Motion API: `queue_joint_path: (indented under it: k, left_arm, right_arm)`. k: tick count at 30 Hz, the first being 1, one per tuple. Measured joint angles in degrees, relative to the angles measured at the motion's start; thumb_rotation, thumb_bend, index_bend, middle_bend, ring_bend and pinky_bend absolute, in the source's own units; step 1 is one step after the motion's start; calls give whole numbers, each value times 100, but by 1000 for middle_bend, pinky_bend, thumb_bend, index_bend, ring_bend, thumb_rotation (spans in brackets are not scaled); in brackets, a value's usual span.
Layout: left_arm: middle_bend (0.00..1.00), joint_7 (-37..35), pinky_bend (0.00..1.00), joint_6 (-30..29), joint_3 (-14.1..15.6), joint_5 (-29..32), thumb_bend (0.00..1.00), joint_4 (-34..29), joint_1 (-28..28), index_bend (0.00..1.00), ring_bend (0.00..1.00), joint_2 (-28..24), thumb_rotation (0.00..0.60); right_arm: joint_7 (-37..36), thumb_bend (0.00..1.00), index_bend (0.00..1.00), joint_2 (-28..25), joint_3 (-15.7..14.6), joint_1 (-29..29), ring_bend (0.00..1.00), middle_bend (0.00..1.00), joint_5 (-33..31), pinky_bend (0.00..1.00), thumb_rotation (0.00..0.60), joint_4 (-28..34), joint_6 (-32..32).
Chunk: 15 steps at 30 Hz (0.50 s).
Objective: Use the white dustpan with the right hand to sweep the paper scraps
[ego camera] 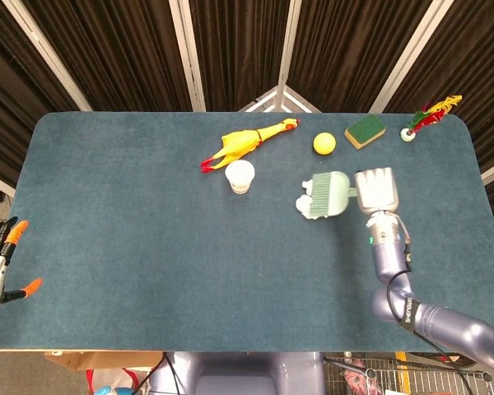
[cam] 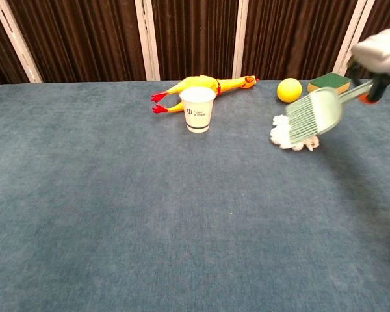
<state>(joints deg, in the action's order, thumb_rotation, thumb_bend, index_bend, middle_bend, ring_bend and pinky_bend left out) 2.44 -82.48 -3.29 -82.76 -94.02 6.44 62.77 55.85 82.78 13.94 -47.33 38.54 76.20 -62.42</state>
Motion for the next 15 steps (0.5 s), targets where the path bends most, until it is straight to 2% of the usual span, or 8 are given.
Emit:
queue_joint_path:
  k: [7, 15]
  left_arm:
    - [0, 2, 0, 17, 8, -1, 9, -29, 7, 0, 0, -1, 600]
    - [0, 79, 0, 54, 23, -17, 9, -38, 36, 0, 0, 23, 600]
  right_arm:
    - [262, 623, 795, -652, 60, 38, 979, 963, -31, 846, 600, 543, -369]
    - [127, 627, 795, -894, 296, -38, 979, 963, -64, 846, 600, 1640, -562]
